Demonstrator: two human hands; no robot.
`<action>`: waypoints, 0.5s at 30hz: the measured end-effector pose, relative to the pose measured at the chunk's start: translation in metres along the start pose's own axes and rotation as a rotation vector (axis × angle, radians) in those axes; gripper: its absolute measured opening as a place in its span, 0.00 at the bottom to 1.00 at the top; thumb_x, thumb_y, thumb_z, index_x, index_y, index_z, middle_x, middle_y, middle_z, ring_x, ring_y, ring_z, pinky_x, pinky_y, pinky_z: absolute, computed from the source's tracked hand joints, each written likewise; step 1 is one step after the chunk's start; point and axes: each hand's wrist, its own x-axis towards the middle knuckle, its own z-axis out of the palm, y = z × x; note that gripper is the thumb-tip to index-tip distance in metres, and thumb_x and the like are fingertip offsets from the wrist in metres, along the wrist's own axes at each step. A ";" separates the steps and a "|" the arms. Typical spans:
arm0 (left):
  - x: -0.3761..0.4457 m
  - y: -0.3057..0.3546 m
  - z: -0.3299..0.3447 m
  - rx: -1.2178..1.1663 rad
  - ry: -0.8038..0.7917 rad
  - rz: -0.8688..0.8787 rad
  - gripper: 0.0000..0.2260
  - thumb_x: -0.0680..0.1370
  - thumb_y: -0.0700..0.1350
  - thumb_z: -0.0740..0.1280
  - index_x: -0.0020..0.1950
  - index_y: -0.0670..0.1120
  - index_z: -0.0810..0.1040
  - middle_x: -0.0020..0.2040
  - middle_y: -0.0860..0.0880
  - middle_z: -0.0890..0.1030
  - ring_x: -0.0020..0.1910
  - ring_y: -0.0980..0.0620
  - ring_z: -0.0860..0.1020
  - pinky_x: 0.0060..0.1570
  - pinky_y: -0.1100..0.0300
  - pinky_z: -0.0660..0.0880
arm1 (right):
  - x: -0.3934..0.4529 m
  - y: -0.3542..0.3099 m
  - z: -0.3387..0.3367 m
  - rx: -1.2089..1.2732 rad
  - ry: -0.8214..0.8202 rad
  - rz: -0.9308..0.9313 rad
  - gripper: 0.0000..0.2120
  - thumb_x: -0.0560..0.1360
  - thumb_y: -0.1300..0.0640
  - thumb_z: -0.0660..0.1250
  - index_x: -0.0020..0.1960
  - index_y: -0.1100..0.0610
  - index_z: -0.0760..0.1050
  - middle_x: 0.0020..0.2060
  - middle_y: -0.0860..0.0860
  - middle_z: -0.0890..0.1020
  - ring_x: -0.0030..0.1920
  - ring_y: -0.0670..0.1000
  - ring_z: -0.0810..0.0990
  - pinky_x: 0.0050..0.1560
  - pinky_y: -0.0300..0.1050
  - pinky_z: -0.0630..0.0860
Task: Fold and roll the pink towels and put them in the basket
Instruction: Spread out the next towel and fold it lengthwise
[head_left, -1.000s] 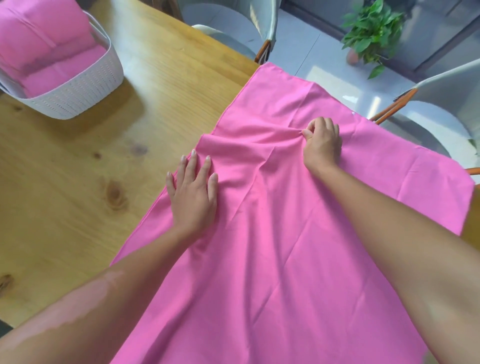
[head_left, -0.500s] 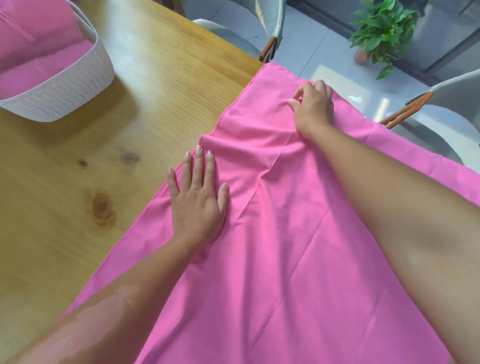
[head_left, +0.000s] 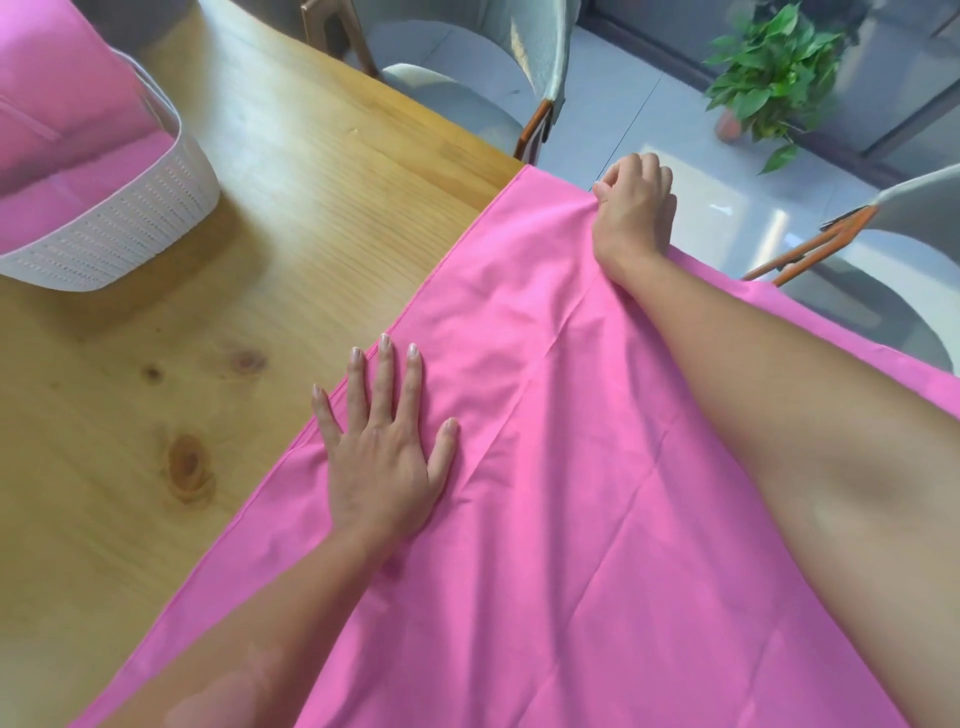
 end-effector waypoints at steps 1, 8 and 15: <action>0.000 0.000 0.001 0.004 0.002 -0.001 0.35 0.80 0.66 0.49 0.84 0.52 0.48 0.84 0.49 0.46 0.82 0.44 0.43 0.75 0.30 0.47 | 0.004 0.000 0.002 0.033 -0.025 0.009 0.09 0.83 0.51 0.59 0.57 0.55 0.73 0.62 0.53 0.74 0.65 0.56 0.70 0.62 0.52 0.66; 0.002 0.000 0.002 0.011 -0.024 -0.002 0.36 0.79 0.67 0.49 0.84 0.53 0.46 0.84 0.49 0.45 0.82 0.43 0.43 0.75 0.30 0.48 | 0.004 0.010 0.019 -0.078 -0.384 -0.051 0.29 0.83 0.37 0.46 0.73 0.54 0.66 0.71 0.58 0.72 0.72 0.60 0.67 0.71 0.58 0.61; 0.001 -0.001 -0.003 -0.011 -0.050 -0.002 0.37 0.79 0.67 0.48 0.83 0.52 0.43 0.84 0.48 0.44 0.82 0.42 0.42 0.75 0.30 0.46 | -0.095 0.034 -0.004 -0.069 -0.190 -0.054 0.30 0.82 0.38 0.49 0.80 0.51 0.57 0.80 0.56 0.59 0.79 0.56 0.54 0.78 0.56 0.47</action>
